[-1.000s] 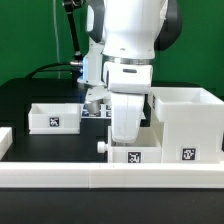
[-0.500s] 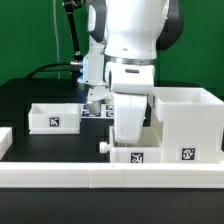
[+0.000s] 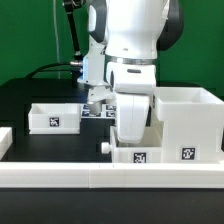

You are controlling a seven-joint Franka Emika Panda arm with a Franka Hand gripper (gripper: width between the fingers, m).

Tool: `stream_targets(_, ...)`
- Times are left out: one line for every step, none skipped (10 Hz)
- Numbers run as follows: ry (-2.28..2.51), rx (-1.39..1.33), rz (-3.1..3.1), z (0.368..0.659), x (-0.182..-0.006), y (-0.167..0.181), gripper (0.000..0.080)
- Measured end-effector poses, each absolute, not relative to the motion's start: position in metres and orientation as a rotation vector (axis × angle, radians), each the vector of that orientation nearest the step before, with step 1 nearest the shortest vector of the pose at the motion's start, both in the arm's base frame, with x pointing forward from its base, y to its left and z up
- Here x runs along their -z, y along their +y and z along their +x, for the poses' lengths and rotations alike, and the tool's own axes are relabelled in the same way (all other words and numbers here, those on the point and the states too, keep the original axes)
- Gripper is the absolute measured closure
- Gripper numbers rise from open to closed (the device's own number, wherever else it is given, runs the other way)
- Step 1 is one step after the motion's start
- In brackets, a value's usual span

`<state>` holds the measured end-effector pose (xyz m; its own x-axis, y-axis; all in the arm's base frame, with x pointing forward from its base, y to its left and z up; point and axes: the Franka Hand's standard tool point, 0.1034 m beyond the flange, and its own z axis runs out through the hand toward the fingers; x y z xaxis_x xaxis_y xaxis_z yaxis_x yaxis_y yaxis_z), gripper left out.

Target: Assemble drawer

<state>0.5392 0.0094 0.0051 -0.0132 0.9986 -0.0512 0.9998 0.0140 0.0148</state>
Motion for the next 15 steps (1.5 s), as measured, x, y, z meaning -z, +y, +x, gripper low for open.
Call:
stream_targets(2.231,0.047,2.146,0.541,-0.005,0.011,0.0755)
stream_targets(2.251,0.044,2.124,0.542,-0.005,0.011,0.0755)
stream_targets(2.25,0.042,2.125,0.542,-0.005,0.011,0.0755)
stream_targets(2.249,0.042,2.126,0.542,-0.005,0.011,0.0755)
stream_targets(2.248,0.043,2.127,0.542,-0.005,0.011,0.0755)
stream_targets(2.24,0.041,2.135,0.542,-0.006,0.011,0.0563)
stream_targets(2.183,0.031,2.187,0.544,-0.009,0.012,0.0369)
stream_targets(2.14,0.021,2.22,0.546,-0.014,0.014,0.0369)
stream_targets(2.124,0.018,2.228,0.549,-0.02,0.015,0.0235)
stream_targets(2.123,0.028,2.226,0.551,-0.029,0.014,0.0176)
stream_targets(2.121,0.039,2.222,0.553,-0.039,0.011,0.0176)
stream_targets(2.111,0.039,2.22,0.557,-0.05,0.007,0.0155)
stream_targets(2.101,0.041,2.222,0.558,-0.057,0.003,0.0151)
stream_targets(2.113,0.049,2.208,0.56,-0.061,-0.003,0.0151)
stream_targets(2.116,0.051,2.2,0.564,-0.065,-0.011,0.015)
